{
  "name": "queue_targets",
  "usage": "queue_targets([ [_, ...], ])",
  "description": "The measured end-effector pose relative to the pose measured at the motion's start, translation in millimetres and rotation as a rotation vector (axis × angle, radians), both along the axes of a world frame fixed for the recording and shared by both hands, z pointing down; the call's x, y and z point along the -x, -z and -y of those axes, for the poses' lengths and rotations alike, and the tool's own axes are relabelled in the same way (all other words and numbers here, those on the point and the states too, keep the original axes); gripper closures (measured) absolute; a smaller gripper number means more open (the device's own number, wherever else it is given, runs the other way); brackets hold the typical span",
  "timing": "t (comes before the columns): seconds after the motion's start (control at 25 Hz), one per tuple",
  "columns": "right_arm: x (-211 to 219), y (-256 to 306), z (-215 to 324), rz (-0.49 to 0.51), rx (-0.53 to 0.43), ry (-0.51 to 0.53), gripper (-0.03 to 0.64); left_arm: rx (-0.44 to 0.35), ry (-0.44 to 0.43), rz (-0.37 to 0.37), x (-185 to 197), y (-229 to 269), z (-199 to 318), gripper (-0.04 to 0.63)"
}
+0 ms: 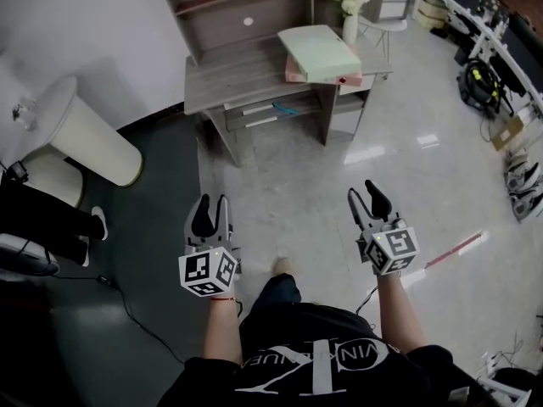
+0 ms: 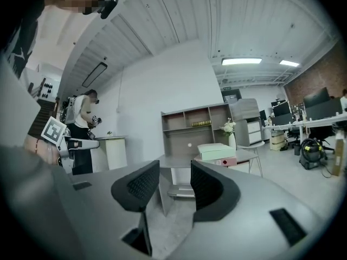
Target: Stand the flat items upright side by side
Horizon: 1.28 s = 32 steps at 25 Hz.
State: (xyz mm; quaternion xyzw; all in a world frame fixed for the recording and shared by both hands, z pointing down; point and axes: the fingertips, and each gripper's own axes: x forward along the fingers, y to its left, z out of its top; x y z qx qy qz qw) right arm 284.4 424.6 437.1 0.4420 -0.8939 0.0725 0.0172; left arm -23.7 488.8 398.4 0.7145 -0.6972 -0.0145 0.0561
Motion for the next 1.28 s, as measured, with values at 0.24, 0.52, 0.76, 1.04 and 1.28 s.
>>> queue_targets([
  [0.24, 24.1, -0.7, 37.3, -0.004, 0.008, -0.018, 0.431, 0.007, -0.029, -0.003, 22.2, 1.4, 46.0, 0.446],
  [0.52, 41.8, -2.4, 69.3, 0.002, 0.018, -0.061, 0.431, 0.008, -0.069, -0.011, 42.6, 2.1, 93.3, 0.446],
  [0.76, 54.3, -1.8, 97.7, 0.013, 0.005, -0.105, 0.431, -0.007, -0.108, -0.005, 59.2, 6.2, 132.2, 0.447],
  [1.04, 80.1, -5.9, 120.1, 0.015, 0.010, -0.116, 0.431, -0.011, -0.124, -0.026, 83.0, 2.9, 163.4, 0.446],
  [1.28, 85.6, -9.0, 135.3, 0.063, 0.033, -0.124, 0.431, -0.010, -0.106, -0.031, 100.7, 0.7, 167.1, 0.446],
])
